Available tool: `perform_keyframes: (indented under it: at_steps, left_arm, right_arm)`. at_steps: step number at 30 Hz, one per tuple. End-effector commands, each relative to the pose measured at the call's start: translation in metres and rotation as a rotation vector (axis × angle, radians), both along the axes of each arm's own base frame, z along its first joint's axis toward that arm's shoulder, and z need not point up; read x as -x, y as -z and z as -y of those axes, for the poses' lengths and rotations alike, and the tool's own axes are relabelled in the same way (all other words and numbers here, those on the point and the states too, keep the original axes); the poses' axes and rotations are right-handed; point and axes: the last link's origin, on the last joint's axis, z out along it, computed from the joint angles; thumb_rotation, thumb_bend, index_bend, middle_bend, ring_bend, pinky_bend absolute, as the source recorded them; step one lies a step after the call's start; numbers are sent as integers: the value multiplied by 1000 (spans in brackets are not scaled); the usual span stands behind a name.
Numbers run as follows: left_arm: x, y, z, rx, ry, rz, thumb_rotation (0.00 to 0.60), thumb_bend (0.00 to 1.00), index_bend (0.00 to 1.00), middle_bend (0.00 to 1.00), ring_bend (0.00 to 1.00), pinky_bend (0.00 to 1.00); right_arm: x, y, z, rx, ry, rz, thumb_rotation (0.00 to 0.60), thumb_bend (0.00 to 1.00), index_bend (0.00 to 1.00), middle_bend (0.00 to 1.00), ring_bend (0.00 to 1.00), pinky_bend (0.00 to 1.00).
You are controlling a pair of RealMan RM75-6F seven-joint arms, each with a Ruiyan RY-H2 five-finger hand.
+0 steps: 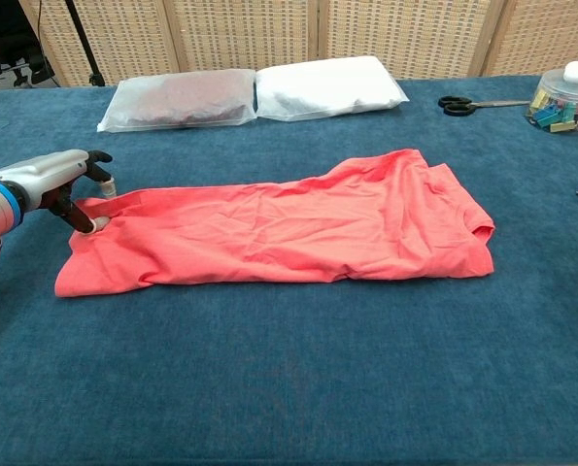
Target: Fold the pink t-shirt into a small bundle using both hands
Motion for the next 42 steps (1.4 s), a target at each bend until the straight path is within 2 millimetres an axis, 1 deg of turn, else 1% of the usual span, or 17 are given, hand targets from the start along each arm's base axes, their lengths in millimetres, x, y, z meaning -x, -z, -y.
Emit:
perform_keyframes:
  at_steps: [1,9,13,16,20,24,26,30,32,38,39,41,42]
  left_arm:
    - [-1,0,-1,-9,5,-7,600,414,613,0,0,0]
    - [-3,3,-5,-23,14,-20,600,432,681,0,0,0]
    - [-2,2,-5,-26,13,-26,600,464,715,0,0,0]
    - [3,-5,-7,-26,7,-53,600,476,727,0,0,0]
    - [13,-21,-12,-32,-15,-87,600,476,733,0,0,0]
    - [30,-44,-19,-40,-46,-150,600,476,738,0,0,0]
    - [45,-61,-23,-50,-76,-176,600,477,739,0,0,0]
    - [67,-85,-28,-55,-115,-209,600,479,739,0,0,0]
    - [81,-98,-30,-55,-139,-226,600,481,739,0,0,0]
    - [112,-124,-34,-66,-192,-245,600,488,739,0,0,0]
    - [118,-128,-35,-72,-205,-251,600,489,739,0,0,0]
    - [137,-142,-37,-94,-248,-273,600,490,739,0,0,0]
    - [141,-144,-38,-96,-256,-275,600,492,739,0,0,0]
  right_arm:
    - [0,0,0,0,-1,1,600,0,0,0,0,0]
    - [0,-1,-1,3,-1,5,600,0,0,0,0,0]
    - [0,-1,-1,4,-1,5,600,0,0,0,0,0]
    - [0,-1,-1,1,1,6,600,0,0,0,0,0]
    - [0,-2,0,2,0,5,600,0,0,0,0,0]
    - [0,-2,-1,3,0,6,600,0,0,0,0,0]
    - [0,-1,-1,2,0,5,600,0,0,0,0,0]
    - [0,0,-1,0,-1,0,600,0,0,0,0,0]
    - [-1,0,-2,-1,-1,0,600,0,0,0,0,0]
    - [-1,0,-2,-1,-2,-2,600,0,0,0,0,0]
    - [-1,0,-2,-1,-1,-3,600,0,0,0,0,0]
    - [0,0,-2,-2,0,-5,600,0,0,0,0,0]
    - [0,1,-2,-2,0,-5,600,0,0,0,0,0]
